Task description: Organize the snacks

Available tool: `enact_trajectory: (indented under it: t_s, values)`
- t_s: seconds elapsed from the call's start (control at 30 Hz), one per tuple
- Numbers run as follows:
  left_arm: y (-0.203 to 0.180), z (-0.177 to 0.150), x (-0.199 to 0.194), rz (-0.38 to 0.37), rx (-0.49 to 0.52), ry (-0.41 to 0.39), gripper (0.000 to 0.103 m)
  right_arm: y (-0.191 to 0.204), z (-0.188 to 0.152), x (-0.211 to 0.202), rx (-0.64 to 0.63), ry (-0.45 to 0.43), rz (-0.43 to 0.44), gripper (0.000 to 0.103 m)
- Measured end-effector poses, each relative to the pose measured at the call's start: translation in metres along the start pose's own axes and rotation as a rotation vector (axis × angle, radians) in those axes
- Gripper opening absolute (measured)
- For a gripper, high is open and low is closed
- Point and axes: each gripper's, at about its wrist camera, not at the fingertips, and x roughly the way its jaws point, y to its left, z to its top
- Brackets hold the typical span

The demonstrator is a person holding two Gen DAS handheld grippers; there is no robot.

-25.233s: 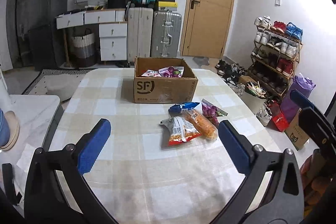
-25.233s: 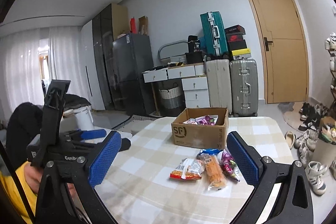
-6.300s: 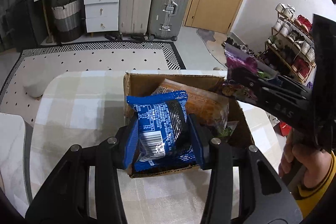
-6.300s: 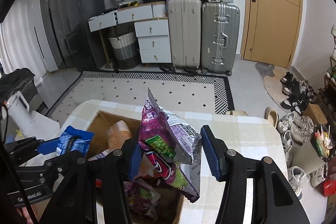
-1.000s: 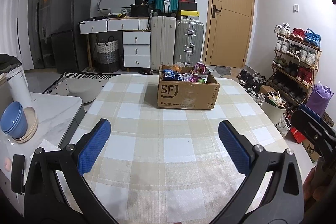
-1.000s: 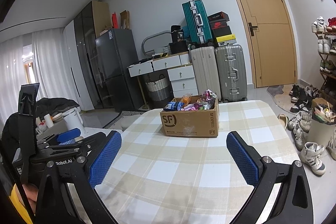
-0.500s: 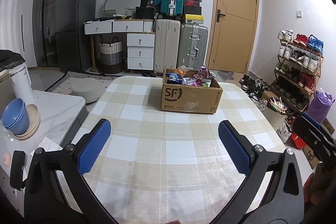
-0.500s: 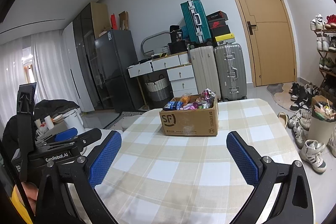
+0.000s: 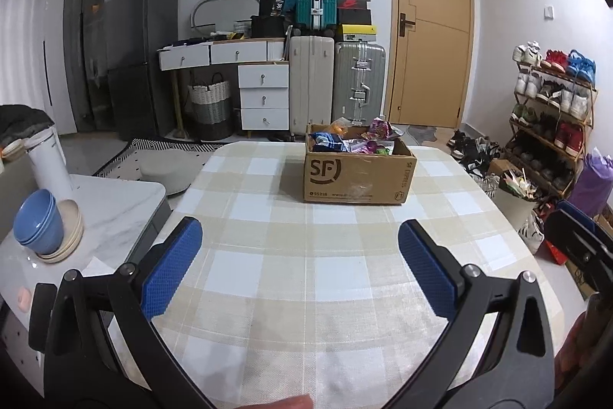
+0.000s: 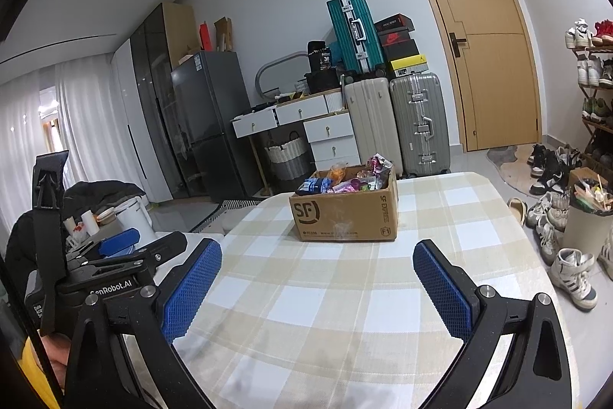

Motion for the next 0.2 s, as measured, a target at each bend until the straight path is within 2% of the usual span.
enact_trajectory:
  t_s: [0.13, 0.2]
  values:
    - [-0.003, -0.005, 0.008, 0.007, 0.007, 0.010, 0.102, -0.002, -0.004, 0.001, 0.002, 0.009, -0.001, 0.102]
    - [-0.002, -0.008, 0.016, -0.006, -0.004, 0.046, 0.102, -0.003, -0.007, 0.004, 0.004, 0.018, -0.002, 0.102]
